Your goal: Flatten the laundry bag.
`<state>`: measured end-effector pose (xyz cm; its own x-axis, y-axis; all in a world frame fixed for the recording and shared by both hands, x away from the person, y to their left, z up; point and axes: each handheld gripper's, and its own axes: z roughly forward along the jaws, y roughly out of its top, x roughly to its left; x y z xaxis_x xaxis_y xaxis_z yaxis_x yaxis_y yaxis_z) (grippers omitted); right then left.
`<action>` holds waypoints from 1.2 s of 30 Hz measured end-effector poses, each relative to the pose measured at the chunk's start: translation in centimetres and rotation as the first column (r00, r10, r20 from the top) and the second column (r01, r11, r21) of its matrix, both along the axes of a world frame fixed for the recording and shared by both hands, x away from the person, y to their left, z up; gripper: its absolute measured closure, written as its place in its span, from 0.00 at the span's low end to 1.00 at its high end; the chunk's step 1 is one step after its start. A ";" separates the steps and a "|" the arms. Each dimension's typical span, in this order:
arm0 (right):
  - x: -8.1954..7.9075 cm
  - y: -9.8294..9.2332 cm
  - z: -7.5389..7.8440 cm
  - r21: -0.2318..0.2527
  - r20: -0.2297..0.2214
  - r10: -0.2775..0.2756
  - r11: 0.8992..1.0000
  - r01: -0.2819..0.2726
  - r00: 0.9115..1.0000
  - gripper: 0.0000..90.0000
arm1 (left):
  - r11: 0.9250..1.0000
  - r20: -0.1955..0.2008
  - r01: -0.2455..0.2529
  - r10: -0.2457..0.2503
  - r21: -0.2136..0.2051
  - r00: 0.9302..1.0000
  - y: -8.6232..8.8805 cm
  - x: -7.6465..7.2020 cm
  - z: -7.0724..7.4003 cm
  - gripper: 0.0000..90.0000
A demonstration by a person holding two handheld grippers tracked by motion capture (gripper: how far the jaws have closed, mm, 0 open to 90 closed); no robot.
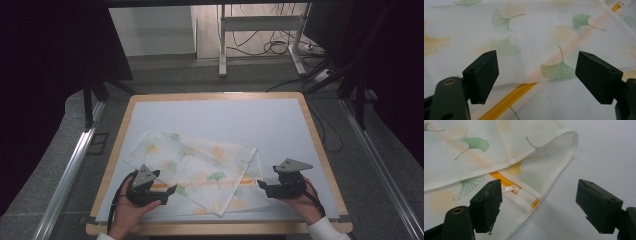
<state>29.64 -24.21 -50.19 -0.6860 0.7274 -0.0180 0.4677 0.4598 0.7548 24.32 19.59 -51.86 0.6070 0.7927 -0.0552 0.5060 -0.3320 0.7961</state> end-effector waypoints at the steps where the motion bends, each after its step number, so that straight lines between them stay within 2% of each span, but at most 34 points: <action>1: 0.0 0.0 0.0 0.000 0.000 0.000 1.000 0.000 1.000 0.24 | 1.000 0.000 0.000 0.000 0.000 1.000 0.0 0.0 0.0 0.21; 5: -0.2 0.0 -0.1 0.009 -0.025 0.006 1.000 -0.006 1.000 0.26 | 1.000 -0.015 0.025 -0.025 -0.006 1.000 -0.5 0.2 0.0 0.21; 12: -0.2 0.9 -0.5 0.017 -0.062 0.053 0.999 -0.052 0.997 0.31 | 0.999 -0.002 0.048 -0.048 -0.010 0.999 -1.5 0.2 0.3 0.21; 17: -0.3 1.4 -0.6 0.013 -0.068 0.073 0.997 -0.073 0.995 0.32 | 0.999 0.012 0.036 -0.036 -0.008 0.999 -2.4 0.6 0.3 0.20; 21: -0.8 1.4 -0.5 0.014 -0.066 0.091 0.996 -0.090 0.994 0.33 | 0.999 -0.003 0.043 -0.043 0.009 0.999 -3.3 0.9 0.4 0.21; 26: -1.1 1.5 -0.7 0.019 -0.076 0.114 0.993 -0.113 0.991 0.34 | 0.999 -0.017 0.052 -0.052 0.010 0.999 -4.2 1.2 0.6 0.23; 33: -1.3 1.9 -1.0 0.029 -0.105 0.133 0.991 -0.130 0.986 0.36 | 0.995 -0.017 0.095 -0.094 0.018 0.995 -5.5 1.7 1.0 0.24; 36: -1.4 2.2 -1.2 0.020 -0.107 0.133 0.991 -0.132 0.985 0.37 | 0.993 -0.016 0.113 -0.113 0.018 0.993 -6.0 1.7 1.1 0.24</action>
<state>28.23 -22.01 -51.41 -0.7736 0.6299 0.0694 0.4822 0.5139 0.7095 26.06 13.61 -50.78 0.6920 0.7201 -0.0508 0.4764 -0.4027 0.7816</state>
